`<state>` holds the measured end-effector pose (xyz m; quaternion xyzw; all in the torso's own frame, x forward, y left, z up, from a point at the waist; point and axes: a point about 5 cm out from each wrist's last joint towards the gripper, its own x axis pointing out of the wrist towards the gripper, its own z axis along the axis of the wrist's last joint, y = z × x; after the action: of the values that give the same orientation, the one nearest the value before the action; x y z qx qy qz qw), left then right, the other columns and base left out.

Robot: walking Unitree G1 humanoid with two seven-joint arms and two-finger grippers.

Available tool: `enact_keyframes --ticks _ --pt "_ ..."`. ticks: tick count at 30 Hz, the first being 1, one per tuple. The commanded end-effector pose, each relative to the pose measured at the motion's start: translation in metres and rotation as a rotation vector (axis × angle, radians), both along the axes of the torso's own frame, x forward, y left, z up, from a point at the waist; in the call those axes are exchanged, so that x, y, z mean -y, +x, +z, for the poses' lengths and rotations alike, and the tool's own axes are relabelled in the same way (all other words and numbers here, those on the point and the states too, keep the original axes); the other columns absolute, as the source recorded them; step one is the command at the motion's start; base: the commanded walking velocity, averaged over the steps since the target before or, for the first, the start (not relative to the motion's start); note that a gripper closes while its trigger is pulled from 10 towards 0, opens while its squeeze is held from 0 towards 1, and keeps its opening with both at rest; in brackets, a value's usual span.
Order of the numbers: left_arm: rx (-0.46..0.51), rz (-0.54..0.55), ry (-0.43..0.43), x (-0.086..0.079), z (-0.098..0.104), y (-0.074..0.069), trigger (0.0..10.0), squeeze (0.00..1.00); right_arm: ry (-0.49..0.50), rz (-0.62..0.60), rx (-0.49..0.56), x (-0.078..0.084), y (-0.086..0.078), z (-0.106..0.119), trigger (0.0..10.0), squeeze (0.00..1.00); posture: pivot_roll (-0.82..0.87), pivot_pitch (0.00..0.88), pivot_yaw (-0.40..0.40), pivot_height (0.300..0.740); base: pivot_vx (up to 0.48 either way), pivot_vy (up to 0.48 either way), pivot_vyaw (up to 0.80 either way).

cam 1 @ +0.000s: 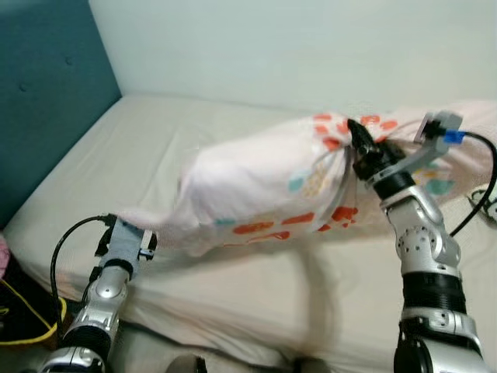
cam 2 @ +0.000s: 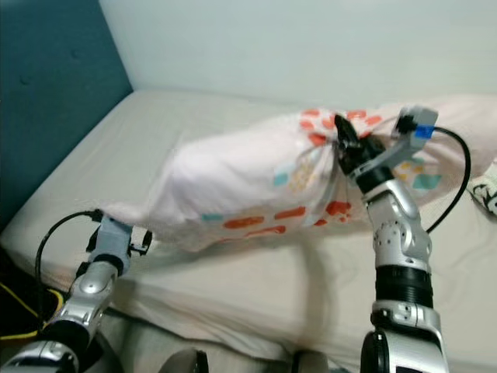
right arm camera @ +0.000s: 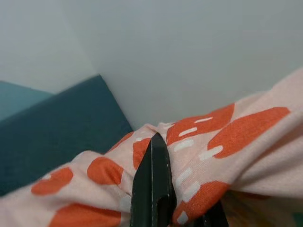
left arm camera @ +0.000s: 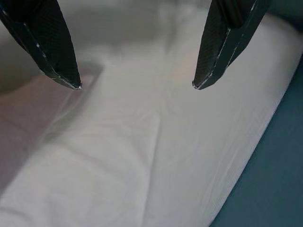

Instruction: Clean up the room

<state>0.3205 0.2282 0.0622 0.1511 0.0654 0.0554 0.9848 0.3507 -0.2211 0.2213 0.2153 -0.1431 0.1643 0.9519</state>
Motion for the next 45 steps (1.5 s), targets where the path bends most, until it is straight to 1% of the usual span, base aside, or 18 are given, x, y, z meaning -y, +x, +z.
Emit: enact_keyframes --ticks 1,3,4,5,6,10,11,15,17,22,24,27,28,29,30,35,37,45 --pt "-0.081 0.014 -0.019 -0.002 -0.018 -0.011 10.0 0.0 -0.018 0.011 0.072 -0.004 -0.003 0.017 0.0 0.0 0.06 0.015 -0.016 0.672 0.0 0.0 0.0" --pt "-0.124 0.021 -0.019 -0.003 -0.028 -0.018 10.0 0.0 -0.016 0.008 0.056 -0.003 -0.004 0.014 0.0 0.0 0.06 0.013 -0.018 0.682 0.0 0.0 0.0" --pt "-0.124 0.021 -0.019 -0.003 -0.028 -0.018 10.0 0.0 -0.016 0.008 0.056 -0.003 -0.004 0.014 0.0 0.0 0.06 0.013 -0.018 0.682 0.0 0.0 0.0" --pt "-0.163 0.026 -0.027 -0.003 -0.037 -0.024 10.0 0.0 -0.02 0.008 0.042 -0.003 -0.005 0.012 0.0 0.0 0.05 0.012 -0.021 0.692 0.0 0.0 0.0" --pt "-0.163 0.026 -0.027 -0.003 -0.037 -0.024 10.0 0.0 -0.02 0.008 0.042 -0.003 -0.005 0.012 0.0 0.0 0.05 0.012 -0.021 0.697 0.0 0.0 0.0" --pt "-0.273 0.022 -0.049 -0.004 -0.06 -0.044 10.0 0.0 -0.039 0.013 0.003 -0.01 -0.005 0.002 0.0 0.0 0.05 0.01 -0.023 0.717 0.0 0.0 0.0" --pt "-0.273 0.022 -0.049 -0.004 -0.06 -0.044 10.0 0.0 -0.039 0.013 0.003 -0.01 -0.005 0.002 0.0 0.0 0.05 0.01 -0.023 0.717 0.0 0.0 0.0" --pt "-0.367 0.08 -0.087 -0.008 -0.081 -0.066 10.0 0.0 -0.038 0.021 -0.043 -0.014 -0.007 -0.012 0.0 0.0 0.05 0.007 -0.027 0.737 0.0 0.0 0.0" --pt "-0.395 0.105 -0.101 -0.011 -0.087 -0.073 10.0 0.0 -0.036 0.023 -0.056 -0.014 -0.007 -0.015 0.0 0.0 0.05 0.007 -0.027 0.74 0.0 0.0 0.0" --pt "-0.432 0.136 -0.108 -0.017 -0.093 -0.082 10.0 0.0 -0.034 0.023 -0.064 -0.014 -0.008 -0.017 0.0 0.0 0.05 0.007 -0.027 0.74 0.0 0.0 0.0" --pt "-0.477 0.146 -0.116 -0.019 -0.099 -0.09 10.0 0.0 -0.058 0.022 -0.061 -0.015 -0.008 -0.018 0.0 0.0 0.05 0.0 -0.027 0.74 0.0 0.0 0.0" --pt "-0.504 0.145 -0.127 -0.02 -0.103 -0.094 10.0 0.0 -0.083 0.028 -0.053 -0.017 -0.008 -0.016 0.0 0.0 0.05 0.012 -0.022 0.74 0.0 0.0 0.0" --pt "-0.51 0.144 -0.135 -0.02 -0.104 -0.096 10.0 0.0 -0.088 0.035 -0.051 -0.019 -0.009 -0.017 1.7 0.0 0.05 0.02 -0.02 0.74 0.0 0.0 0.0" --pt "-0.51 0.144 -0.135 -0.02 -0.104 -0.096 10.0 0.0 -0.088 0.035 -0.051 -0.019 -0.009 -0.017 1.7 0.0 0.05 0.02 -0.02 0.74 0.0 0.0 0.0" --pt "-0.519 0.147 -0.143 -0.02 -0.106 -0.099 10.0 0.0 -0.082 0.036 -0.052 -0.02 -0.01 -0.018 10.0 0.0 0.05 0.01 -0.024 0.74 0.0 0.0 0.0" --pt "-0.532 0.153 -0.157 -0.021 -0.108 -0.103 10.0 0.0 -0.066 0.031 -0.057 -0.021 -0.011 -0.023 10.0 0.0 0.05 0.014 -0.024 0.74 0.0 0.0 0.0" --pt "-0.536 0.145 -0.159 -0.02 -0.109 -0.104 10.0 0.0 -0.082 0.03 -0.058 -0.021 -0.011 -0.023 10.0 0.0 0.05 0.014 -0.024 0.74 0.0 0.0 0.0" --pt "-0.59 0.152 -0.163 -0.021 -0.117 -0.114 10.0 0.0 -0.101 0.071 -0.06 -0.031 -0.012 -0.028 10.0 0.0 0.06 0.011 -0.026 0.74 0.0 0.0 0.79"
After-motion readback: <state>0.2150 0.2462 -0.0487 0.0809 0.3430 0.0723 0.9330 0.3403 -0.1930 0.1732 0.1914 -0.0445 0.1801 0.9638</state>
